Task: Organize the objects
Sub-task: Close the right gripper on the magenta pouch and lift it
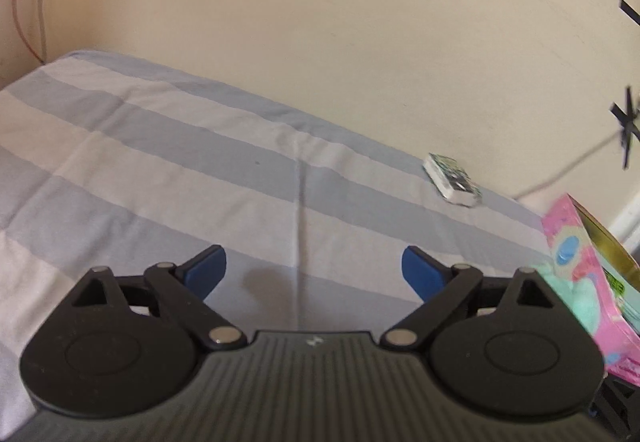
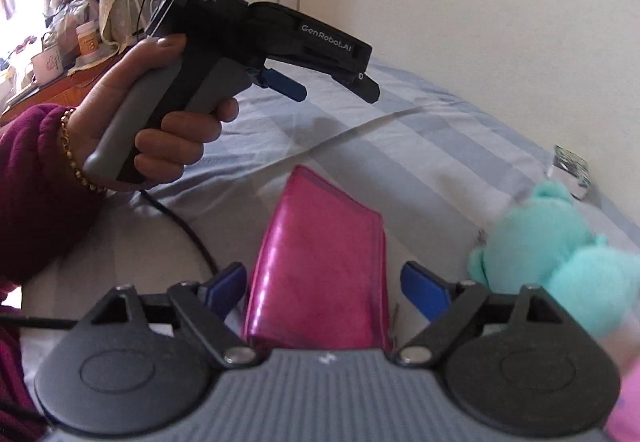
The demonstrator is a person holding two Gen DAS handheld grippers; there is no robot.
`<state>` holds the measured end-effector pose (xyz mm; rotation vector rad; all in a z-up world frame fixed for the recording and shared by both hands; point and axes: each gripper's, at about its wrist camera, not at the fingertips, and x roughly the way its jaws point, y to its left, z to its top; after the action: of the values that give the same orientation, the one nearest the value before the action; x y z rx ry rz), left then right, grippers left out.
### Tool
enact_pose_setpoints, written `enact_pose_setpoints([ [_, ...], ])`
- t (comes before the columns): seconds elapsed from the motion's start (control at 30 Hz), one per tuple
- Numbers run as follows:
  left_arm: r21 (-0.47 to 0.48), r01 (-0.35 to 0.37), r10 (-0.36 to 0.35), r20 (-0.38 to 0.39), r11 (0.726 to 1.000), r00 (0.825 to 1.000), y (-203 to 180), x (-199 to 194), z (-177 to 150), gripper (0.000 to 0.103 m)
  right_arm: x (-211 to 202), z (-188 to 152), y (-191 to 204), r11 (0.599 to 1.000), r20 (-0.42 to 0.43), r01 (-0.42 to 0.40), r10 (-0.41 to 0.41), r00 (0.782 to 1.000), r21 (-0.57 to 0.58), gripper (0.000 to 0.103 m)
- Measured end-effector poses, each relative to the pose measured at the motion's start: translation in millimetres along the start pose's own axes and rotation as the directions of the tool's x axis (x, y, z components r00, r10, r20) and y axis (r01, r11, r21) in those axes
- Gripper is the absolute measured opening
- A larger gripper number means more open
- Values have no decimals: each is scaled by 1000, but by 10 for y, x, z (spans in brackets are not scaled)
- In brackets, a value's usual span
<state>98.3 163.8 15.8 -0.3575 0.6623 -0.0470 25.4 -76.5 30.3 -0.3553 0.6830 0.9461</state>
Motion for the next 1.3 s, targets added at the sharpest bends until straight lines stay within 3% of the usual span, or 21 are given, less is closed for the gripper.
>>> enact_pose_setpoints([
  [0.07,14,68,-67,-38,998,997,-49,53,-43,97,-153,-167,-55,994,34,41,-45,998,105,98],
  [0.17,46,88,-87,-42,995,995,-99,66,-84,97,-288,-412,-170,951,66,40,-63,996,306,98],
  [0.3,60,114,-111,-45,992,993,-108,16,-122,97,-449,-616,-209,916,132,27,-87,987,401,98],
  [0.47,87,182,-179,-44,979,983,-172,-213,-202,97,-505,-665,-180,908,141,21,-88,986,417,98],
  [0.63,117,286,-282,-56,951,958,-247,-452,-333,99,-503,-617,-103,915,160,7,-78,984,404,98],
  [0.73,157,316,-307,-76,936,949,-339,-490,-402,100,-437,-575,-60,921,168,-16,-54,984,390,98],
  [0.83,195,315,-298,-114,929,948,-438,-438,-463,100,-307,-493,-17,930,138,-23,-30,990,367,98],
  [0.93,226,275,-242,-164,934,956,-508,-309,-552,98,-191,-410,25,938,107,-8,-31,994,345,96],
  [1.0,228,273,-228,-206,935,952,-504,-269,-636,95,-99,-373,9,939,92,1,-35,995,344,96],
  [1.07,254,270,-224,-196,929,955,-567,-310,-695,93,-56,-336,0,938,97,3,-39,995,345,95],
  [1.1,255,296,-245,-212,921,946,-605,-317,-706,83,-40,-323,-7,938,103,0,-39,994,348,92],
  [1.13,246,323,-268,-231,914,935,-647,-324,-715,82,-27,-314,-12,937,112,-1,-41,993,351,89],
  [1.2,282,283,-224,-224,917,948,-783,-336,-751,81,-38,-317,-21,935,123,8,-55,991,356,80],
  [1.3,291,300,-241,-220,909,945,-945,-371,-722,80,-148,-415,-129,919,148,-5,-58,987,393,76],
])
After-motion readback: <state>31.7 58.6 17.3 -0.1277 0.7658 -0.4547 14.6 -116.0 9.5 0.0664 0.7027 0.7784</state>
